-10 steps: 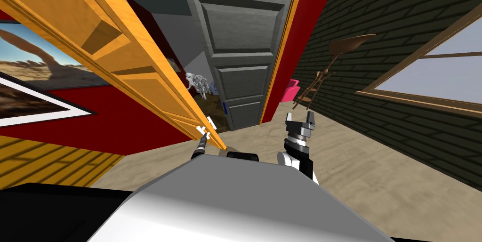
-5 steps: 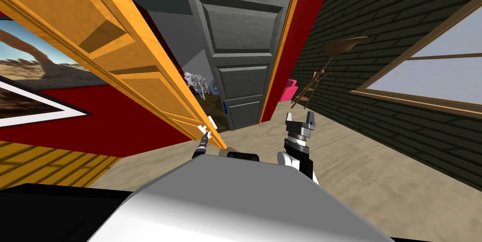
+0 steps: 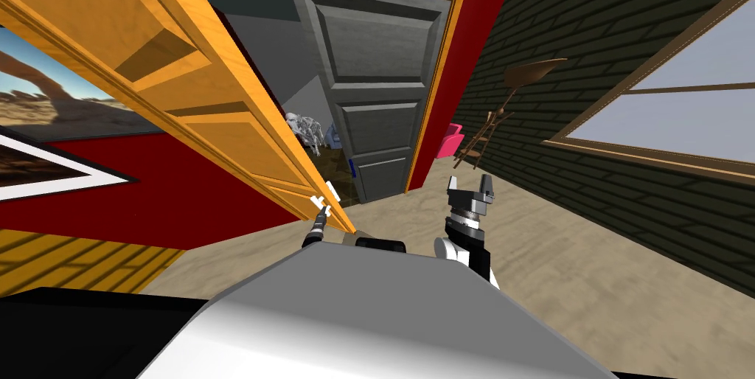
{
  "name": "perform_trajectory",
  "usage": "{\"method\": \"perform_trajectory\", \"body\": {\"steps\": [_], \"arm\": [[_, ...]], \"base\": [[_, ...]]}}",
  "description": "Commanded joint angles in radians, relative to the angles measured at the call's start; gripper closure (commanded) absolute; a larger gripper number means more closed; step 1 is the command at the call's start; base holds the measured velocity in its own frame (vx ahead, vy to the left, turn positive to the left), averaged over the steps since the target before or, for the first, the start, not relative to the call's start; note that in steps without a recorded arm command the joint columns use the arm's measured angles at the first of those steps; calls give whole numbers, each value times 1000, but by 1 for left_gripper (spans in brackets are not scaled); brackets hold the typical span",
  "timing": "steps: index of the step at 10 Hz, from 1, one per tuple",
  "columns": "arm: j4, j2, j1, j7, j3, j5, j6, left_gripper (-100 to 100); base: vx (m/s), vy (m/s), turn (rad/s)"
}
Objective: Pull the door open
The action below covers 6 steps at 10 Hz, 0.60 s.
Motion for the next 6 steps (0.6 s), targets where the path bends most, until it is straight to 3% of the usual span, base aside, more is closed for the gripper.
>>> {"method": "perform_trajectory", "body": {"steps": [1, 6], "arm": [[6, 3, -7, 50, 5, 22, -2, 100], [6, 5, -10, 79, -3, 29, -4, 100]], "base": [[-52, 22, -49], [-29, 18, -22]]}}
